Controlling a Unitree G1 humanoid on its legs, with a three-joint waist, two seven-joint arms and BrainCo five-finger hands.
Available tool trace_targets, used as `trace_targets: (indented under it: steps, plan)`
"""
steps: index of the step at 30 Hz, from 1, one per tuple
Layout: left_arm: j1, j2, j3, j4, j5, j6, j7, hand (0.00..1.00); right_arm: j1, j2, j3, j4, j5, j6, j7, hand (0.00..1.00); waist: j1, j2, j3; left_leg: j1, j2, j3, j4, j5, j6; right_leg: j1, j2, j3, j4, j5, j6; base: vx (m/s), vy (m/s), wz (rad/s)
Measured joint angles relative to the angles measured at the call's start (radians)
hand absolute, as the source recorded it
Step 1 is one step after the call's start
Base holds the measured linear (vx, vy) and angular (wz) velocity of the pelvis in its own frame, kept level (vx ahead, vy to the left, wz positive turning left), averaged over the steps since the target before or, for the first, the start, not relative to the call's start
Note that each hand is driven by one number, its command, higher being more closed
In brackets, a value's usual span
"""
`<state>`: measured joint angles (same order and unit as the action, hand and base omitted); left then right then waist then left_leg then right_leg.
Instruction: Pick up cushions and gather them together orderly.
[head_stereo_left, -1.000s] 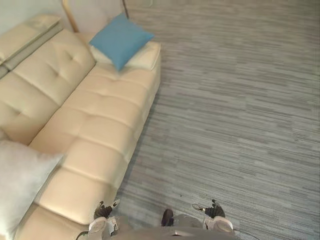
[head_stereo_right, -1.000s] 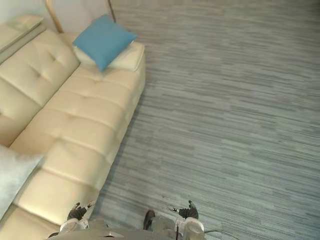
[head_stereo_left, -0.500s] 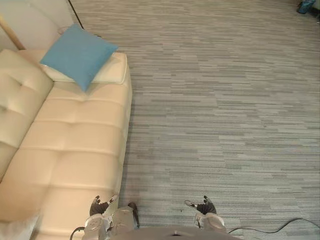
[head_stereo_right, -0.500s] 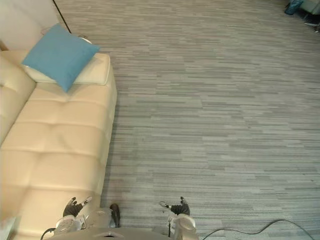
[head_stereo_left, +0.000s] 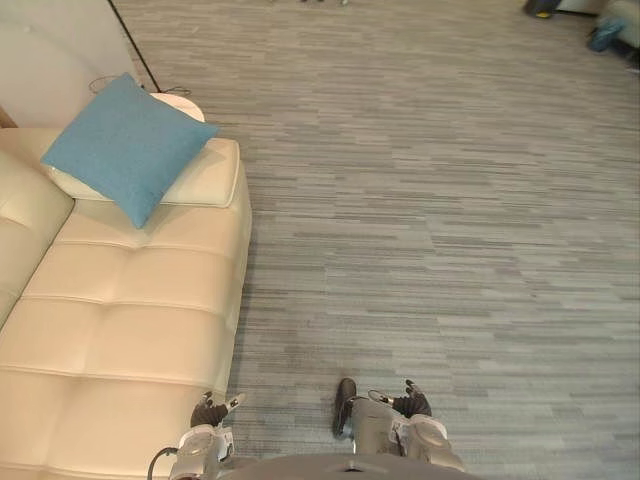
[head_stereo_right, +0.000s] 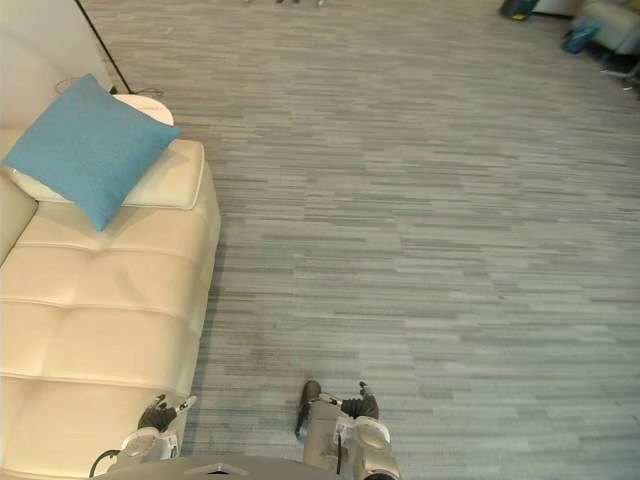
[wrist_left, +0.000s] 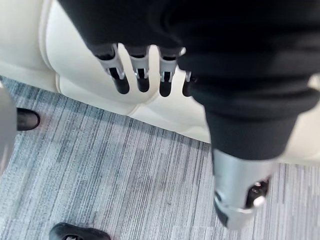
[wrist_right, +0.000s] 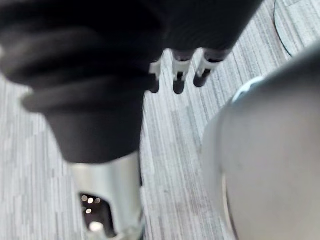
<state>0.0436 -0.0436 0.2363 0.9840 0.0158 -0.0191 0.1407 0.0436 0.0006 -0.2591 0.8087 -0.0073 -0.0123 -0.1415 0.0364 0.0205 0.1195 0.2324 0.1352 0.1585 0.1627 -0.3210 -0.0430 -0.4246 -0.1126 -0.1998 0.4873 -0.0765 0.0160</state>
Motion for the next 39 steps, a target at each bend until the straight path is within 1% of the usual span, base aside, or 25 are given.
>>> trace_targets:
  steps: [1, 2, 4, 6, 7, 9, 12, 14, 15, 16, 17, 19, 21, 24, 25, 26, 27, 28, 29, 30, 32, 33, 36, 37, 39]
  plan:
    - [-0.003, -0.005, 0.000, 0.000, 0.001, 0.000, 0.000, 0.00, -0.003, -0.005, -0.001, 0.000, 0.000, 0.000, -0.001, 0.00, -0.001, 0.003, 0.003, 0.000, 0.002, -0.012, 0.006, 0.015, -0.005, -0.004, -0.002, -0.003, 0.026, -0.023, 0.000, 0.45, -0.287, 0.30]
    - [-0.002, -0.022, 0.003, 0.000, 0.008, -0.001, 0.004, 0.00, -0.004, -0.012, -0.001, 0.001, 0.000, 0.002, 0.000, 0.00, -0.008, 0.026, 0.002, -0.009, 0.026, -0.057, 0.074, 0.059, -0.026, 0.018, -0.003, -0.034, 0.085, -0.097, -0.026, 0.46, -0.287, 0.31]
    - [-0.004, -0.026, 0.014, -0.001, 0.008, -0.001, 0.005, 0.00, -0.006, -0.010, 0.001, 0.003, 0.000, 0.009, 0.000, 0.00, -0.013, 0.032, 0.004, -0.044, 0.046, -0.084, 0.183, 0.080, -0.030, 0.056, 0.008, -0.053, 0.084, -0.128, -0.031, 0.42, -0.243, 0.29]
    - [-0.007, -0.034, 0.053, -0.021, 0.008, -0.001, 0.004, 0.00, 0.002, -0.001, 0.012, 0.003, 0.000, 0.013, 0.000, 0.00, -0.003, 0.033, 0.006, -0.189, 0.093, -0.150, 0.561, 0.188, -0.078, 0.171, 0.042, -0.080, 0.025, -0.159, -0.046, 0.47, -0.224, 0.10]
    - [-0.001, -0.035, 0.060, -0.041, 0.008, -0.002, 0.004, 0.00, -0.001, 0.001, 0.025, 0.006, 0.000, 0.013, 0.000, 0.00, 0.010, 0.036, 0.007, -0.294, 0.122, -0.146, 0.795, 0.184, -0.087, 0.254, 0.073, -0.078, -0.040, -0.159, -0.050, 0.39, -0.127, -0.20]
    - [0.004, -0.034, 0.073, -0.065, 0.006, -0.002, 0.004, 0.00, -0.012, 0.007, 0.024, 0.034, 0.001, 0.010, 0.000, 0.00, 0.021, 0.028, 0.010, -0.399, 0.122, -0.089, 0.908, 0.146, -0.066, 0.363, 0.084, -0.063, -0.125, -0.158, -0.049, 0.41, -0.027, -0.28]
    - [0.010, -0.034, 0.080, -0.089, -0.012, -0.006, 0.005, 0.00, -0.019, 0.012, 0.017, 0.045, 0.001, 0.017, -0.001, 0.00, 0.050, 0.028, 0.010, -0.524, 0.094, -0.018, 0.779, 0.068, -0.031, 0.465, 0.077, -0.018, -0.230, -0.144, -0.025, 0.44, 0.114, -0.47]
    - [0.015, -0.030, 0.091, -0.089, -0.014, -0.006, 0.005, 0.00, -0.019, 0.023, 0.005, 0.045, 0.000, 0.017, -0.002, 0.00, 0.061, 0.021, 0.015, -0.556, 0.058, -0.002, 0.504, 0.063, -0.028, 0.529, 0.051, -0.003, -0.282, -0.143, 0.002, 0.38, 0.203, -0.38]
    - [0.016, -0.030, 0.093, -0.090, -0.014, -0.007, 0.005, 0.00, -0.018, 0.024, 0.004, 0.043, 0.000, 0.017, -0.002, 0.00, 0.062, 0.019, 0.016, -0.560, 0.049, 0.008, 0.414, 0.084, -0.023, 0.544, 0.040, -0.001, -0.292, -0.153, 0.019, 0.42, 0.290, -0.24]
    - [0.020, -0.034, 0.094, -0.085, -0.014, -0.008, 0.005, 0.00, -0.017, 0.017, 0.002, 0.045, 0.000, 0.017, -0.003, 0.00, 0.065, 0.023, 0.019, -0.558, 0.041, 0.019, 0.286, 0.223, -0.010, 0.578, 0.029, 0.008, -0.304, -0.183, 0.068, 0.39, 0.288, -0.14]
    - [0.020, -0.027, 0.097, -0.078, -0.023, -0.010, 0.003, 0.00, -0.018, 0.018, 0.003, 0.053, -0.001, 0.017, -0.003, 0.00, 0.068, 0.015, 0.015, -0.538, 0.025, 0.035, 0.288, 0.213, 0.009, 0.585, 0.017, 0.022, -0.305, -0.192, 0.069, 0.32, 0.225, 0.01]
    - [0.017, 0.000, 0.099, -0.069, -0.026, -0.019, 0.004, 0.00, -0.022, 0.042, 0.016, 0.077, -0.001, 0.018, -0.001, 0.00, 0.073, -0.042, -0.008, -0.526, -0.030, 0.060, 0.269, 0.163, 0.028, 0.595, -0.024, 0.067, -0.344, -0.133, 0.027, 0.43, 0.255, 0.05]
    - [0.017, 0.004, 0.107, -0.066, -0.027, -0.022, -0.002, 0.00, -0.030, 0.046, 0.011, 0.075, -0.004, 0.017, -0.001, 0.00, 0.073, -0.048, -0.010, -0.523, -0.045, 0.065, 0.295, 0.141, 0.061, 0.604, -0.042, 0.085, -0.333, -0.100, 0.054, 0.41, 0.269, 0.10]
    - [0.019, 0.004, 0.107, -0.049, -0.034, -0.022, -0.001, 0.00, -0.027, 0.036, 0.003, 0.085, -0.028, 0.016, -0.001, 0.00, 0.087, -0.047, -0.009, -0.432, -0.079, 0.089, 0.270, 0.079, 0.077, 0.550, -0.086, 0.126, -0.107, -0.081, 0.102, 0.34, 0.206, -0.09]
    - [0.021, 0.009, 0.101, -0.048, -0.033, -0.020, -0.001, 0.00, -0.025, 0.037, 0.005, 0.084, -0.035, 0.016, 0.000, 0.00, 0.086, -0.043, -0.009, -0.398, -0.086, 0.087, 0.260, 0.066, 0.081, 0.488, -0.100, 0.137, 0.043, -0.053, 0.162, 0.34, 0.138, 0.09]
    - [0.023, 0.024, 0.070, -0.036, -0.033, -0.010, -0.001, 0.00, -0.014, 0.038, 0.015, 0.085, -0.039, 0.016, 0.001, 0.00, 0.067, -0.042, -0.008, -0.345, -0.096, 0.069, 0.245, 0.049, 0.088, 0.383, -0.110, 0.147, 0.316, -0.040, 0.233, 0.33, 0.112, 0.34]
    - [0.024, 0.028, 0.061, -0.029, -0.033, -0.006, -0.001, 0.00, -0.008, 0.038, 0.020, 0.084, -0.039, 0.016, 0.001, 0.00, 0.060, -0.042, -0.008, -0.318, -0.102, 0.056, 0.234, 0.046, 0.090, 0.343, -0.110, 0.140, 0.416, -0.047, 0.234, 0.45, 0.088, 0.59]
    - [0.030, 0.029, 0.057, -0.030, -0.033, -0.002, -0.001, 0.00, 0.003, 0.037, 0.021, 0.073, -0.039, 0.015, 0.002, 0.00, 0.051, -0.040, -0.008, -0.278, -0.111, 0.040, 0.215, 0.046, 0.090, 0.283, -0.110, 0.117, 0.511, -0.071, 0.208, 0.38, -0.001, 0.61]
    - [0.029, 0.029, 0.057, -0.030, -0.033, -0.001, 0.000, 0.00, 0.015, 0.033, 0.020, 0.072, -0.039, 0.015, 0.002, 0.00, 0.048, -0.047, -0.011, -0.239, -0.113, 0.022, 0.192, 0.045, 0.092, 0.229, -0.108, 0.084, 0.539, -0.107, 0.160, 0.36, -0.032, 0.55]
    - [0.029, 0.027, 0.056, -0.030, -0.033, -0.001, 0.000, 0.00, 0.013, 0.030, 0.019, 0.072, -0.039, 0.015, 0.002, 0.00, 0.049, -0.047, -0.011, -0.216, -0.113, 0.012, 0.176, 0.045, 0.092, 0.210, -0.107, 0.066, 0.528, -0.128, 0.136, 0.28, -0.092, 0.53]
    - [0.017, 0.021, 0.055, -0.031, -0.034, -0.001, 0.000, 0.00, 0.012, 0.026, 0.016, 0.064, -0.039, 0.008, 0.002, 0.00, 0.041, -0.041, -0.008, -0.170, -0.102, -0.043, 0.140, 0.034, 0.076, 0.154, -0.083, 0.048, 0.434, -0.176, 0.099, 0.28, -0.193, 0.65]
    - [0.015, 0.017, 0.055, -0.031, -0.034, -0.001, 0.004, 0.00, 0.012, 0.026, 0.007, 0.064, -0.037, 0.007, 0.002, 0.00, 0.036, -0.039, -0.008, -0.155, -0.084, -0.086, 0.128, 0.021, 0.055, 0.143, -0.044, 0.078, 0.278, -0.186, 0.086, 0.24, -0.244, 0.78]
    - [0.013, 0.019, 0.057, -0.031, -0.033, -0.001, 0.009, 0.00, 0.017, 0.027, 0.002, 0.067, -0.036, 0.009, 0.001, 0.00, 0.036, -0.046, -0.010, -0.153, -0.065, -0.164, 0.137, -0.015, -0.003, 0.151, 0.022, 0.227, -0.005, -0.147, 0.083, 0.20, -0.302, 0.87]
    - [0.011, 0.013, 0.061, -0.022, -0.033, -0.001, 0.009, 0.00, 0.021, 0.014, -0.006, 0.071, -0.032, 0.009, 0.001, 0.00, 0.035, -0.037, -0.015, -0.145, -0.050, -0.225, 0.148, -0.037, -0.028, 0.173, 0.043, 0.218, -0.017, -0.090, 0.096, 0.26, -0.330, 0.83]
    - [0.020, -0.022, 0.079, -0.024, -0.032, -0.002, 0.009, 0.00, 0.022, -0.014, -0.033, 0.073, -0.027, 0.015, -0.001, 0.00, 0.045, 0.002, -0.022, -0.147, -0.026, -0.263, 0.127, -0.025, -0.032, 0.167, 0.048, 0.162, 0.025, -0.141, 0.063, 0.30, -0.317, 0.78]
